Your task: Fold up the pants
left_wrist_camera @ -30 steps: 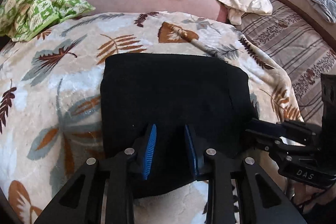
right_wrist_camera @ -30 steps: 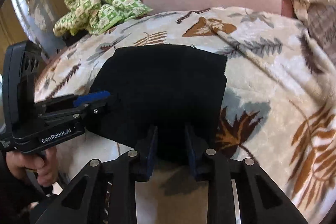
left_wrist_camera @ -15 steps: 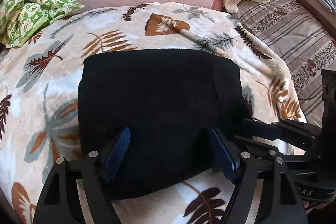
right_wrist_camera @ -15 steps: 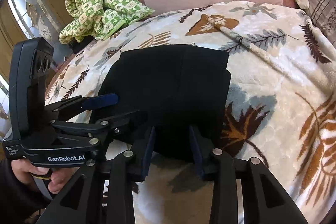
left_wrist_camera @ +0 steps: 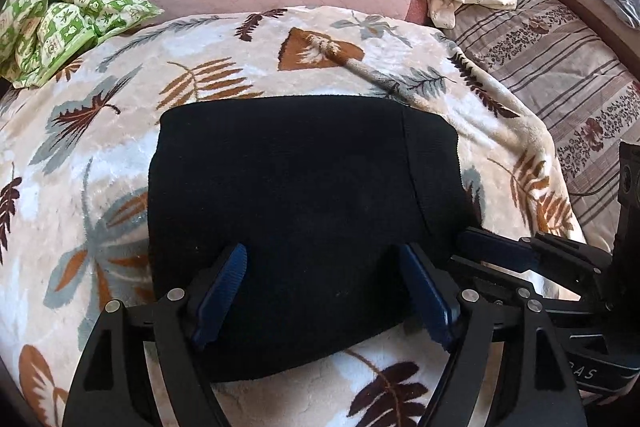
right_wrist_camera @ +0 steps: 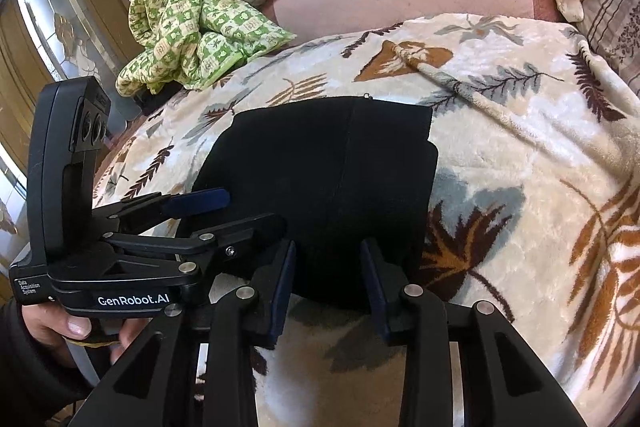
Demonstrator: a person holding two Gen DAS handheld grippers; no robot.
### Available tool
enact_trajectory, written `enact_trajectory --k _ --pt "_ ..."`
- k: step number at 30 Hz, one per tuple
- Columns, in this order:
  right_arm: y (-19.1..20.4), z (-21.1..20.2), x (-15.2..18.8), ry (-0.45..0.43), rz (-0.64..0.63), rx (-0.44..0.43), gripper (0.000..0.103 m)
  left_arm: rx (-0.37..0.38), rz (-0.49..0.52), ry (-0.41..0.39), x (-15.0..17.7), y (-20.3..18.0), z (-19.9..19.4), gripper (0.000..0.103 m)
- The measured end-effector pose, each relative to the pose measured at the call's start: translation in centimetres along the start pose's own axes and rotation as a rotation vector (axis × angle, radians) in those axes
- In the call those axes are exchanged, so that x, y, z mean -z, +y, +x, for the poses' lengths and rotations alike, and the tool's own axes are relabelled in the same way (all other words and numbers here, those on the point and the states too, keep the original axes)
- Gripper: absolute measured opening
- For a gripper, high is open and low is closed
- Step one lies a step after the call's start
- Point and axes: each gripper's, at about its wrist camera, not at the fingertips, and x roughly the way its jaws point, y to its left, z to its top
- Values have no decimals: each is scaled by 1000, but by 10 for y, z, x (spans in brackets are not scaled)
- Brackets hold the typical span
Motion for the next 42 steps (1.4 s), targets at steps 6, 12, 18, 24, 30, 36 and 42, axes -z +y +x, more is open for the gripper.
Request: enact_trajectory --k 6,12,18,24,30,36,42 --pt "-1 2 -3 30 10 -3 35 6 -5 1 -1 1 0 79" --pt "0 -2 -4 28 10 -2 35 2 -3 -9 -3 -2 -10 78" --pt "1 -29 -24 -151 14 57 38 -27 4 -126 -31 9 -44 84" --pt "-3 -6 -52 -195 -14 115 37 8 -64 -58 -43 23 -15 84" --pt "-26 41 -50 -35 85 70 37 -59 -36 -5 -48 16 22 89" --pt "-24 2 -44 -125 121 116 38 -83 -68 -44 -34 8 -22 89" --pt "6 -60 -8 -202 85 161 56 -230 -16 -93 18 -17 -81 89"
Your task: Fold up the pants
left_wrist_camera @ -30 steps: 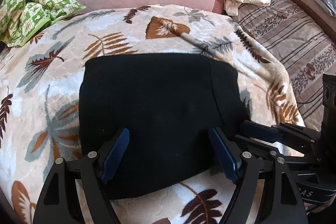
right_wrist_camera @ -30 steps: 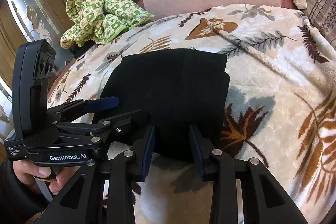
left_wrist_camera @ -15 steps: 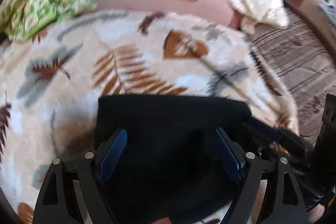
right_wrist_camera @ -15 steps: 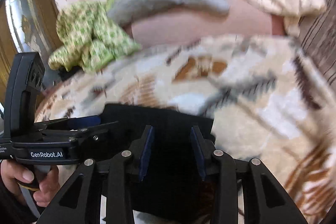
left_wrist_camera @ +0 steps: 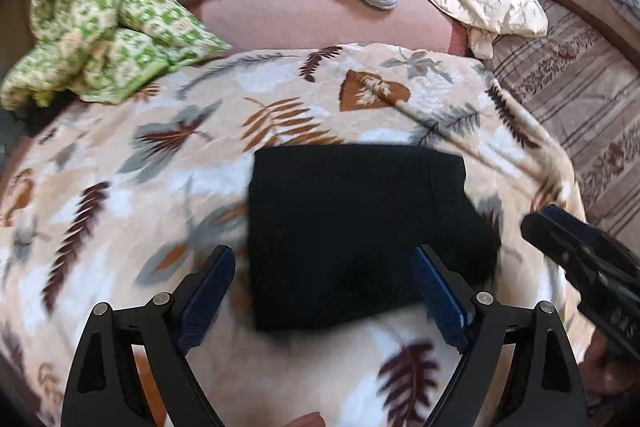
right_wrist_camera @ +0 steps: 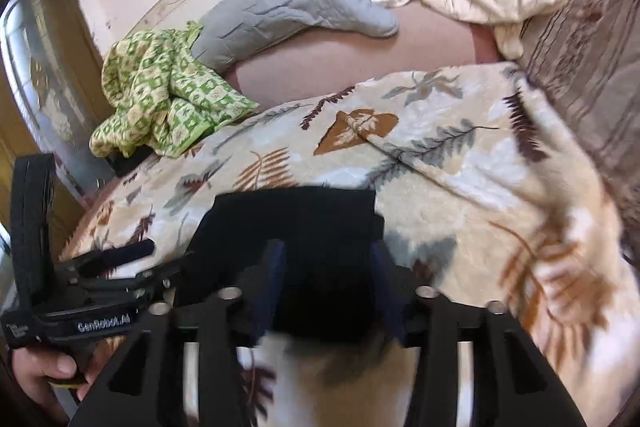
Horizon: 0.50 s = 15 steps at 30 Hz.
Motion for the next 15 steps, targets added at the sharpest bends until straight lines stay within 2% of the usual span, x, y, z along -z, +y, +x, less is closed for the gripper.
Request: enact_trajectory --k 1,4,10,15 --pt "3 -7 7 1 -10 25 60 -14 13 -10 5 -4 -8 89" --pt "10 -17 27 31 -26 71 61 -74 62 -64 22 -12 -37 90" --pt "6 -21 33 27 -17 122 61 -58 70 -50 45 -20 -64 90" --pt "0 -21 33 3 9 136 61 -57 91 -37 47 -16 -68 90"
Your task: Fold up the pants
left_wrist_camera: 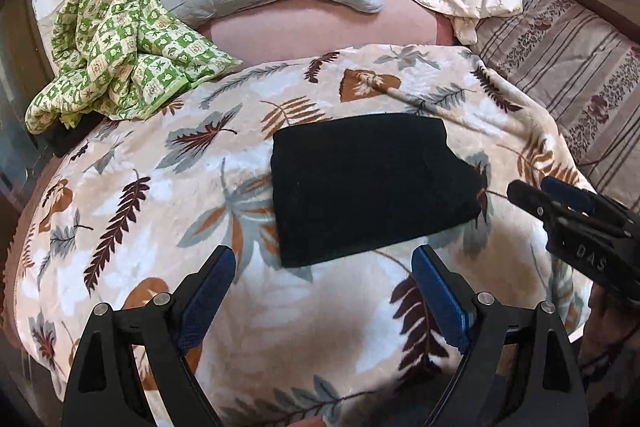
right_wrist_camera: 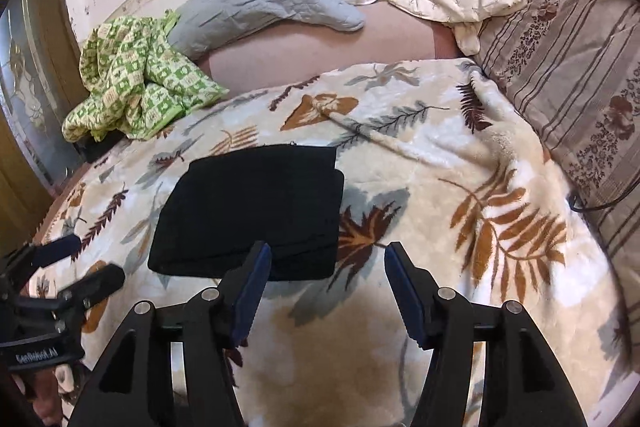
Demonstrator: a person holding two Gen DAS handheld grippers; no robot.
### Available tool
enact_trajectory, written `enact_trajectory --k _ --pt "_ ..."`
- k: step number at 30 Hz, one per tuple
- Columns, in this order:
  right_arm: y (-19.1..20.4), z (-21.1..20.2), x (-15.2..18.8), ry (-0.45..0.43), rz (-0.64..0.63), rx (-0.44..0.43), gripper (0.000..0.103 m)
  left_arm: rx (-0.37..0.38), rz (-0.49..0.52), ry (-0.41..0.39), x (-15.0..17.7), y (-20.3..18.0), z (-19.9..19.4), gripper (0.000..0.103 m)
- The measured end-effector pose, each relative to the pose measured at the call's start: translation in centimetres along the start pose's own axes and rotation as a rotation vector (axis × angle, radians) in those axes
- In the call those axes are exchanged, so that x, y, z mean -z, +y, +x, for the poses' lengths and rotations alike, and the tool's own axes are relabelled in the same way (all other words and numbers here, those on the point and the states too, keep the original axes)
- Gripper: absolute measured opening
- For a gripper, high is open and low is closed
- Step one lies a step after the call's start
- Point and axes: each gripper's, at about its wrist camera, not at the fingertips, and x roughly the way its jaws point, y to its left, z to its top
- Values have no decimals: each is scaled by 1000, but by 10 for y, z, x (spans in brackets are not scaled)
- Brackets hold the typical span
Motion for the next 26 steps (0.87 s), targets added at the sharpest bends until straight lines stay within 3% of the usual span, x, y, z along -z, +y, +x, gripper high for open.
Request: enact_trajectory --k 12,17,19,26 --pt "6 0 -5 -5 2 3 61 10 22 50 -10 -3 34 90" --pt "-2 9 -5 27 8 32 61 60 16 38 -12 -6 51 90" --pt "-5 13 -5 39 16 42 61 55 0 2 -12 -4 53 90" --pt "-7 21 -4 61 33 55 61 21 25 57 -5 -11 79 89"
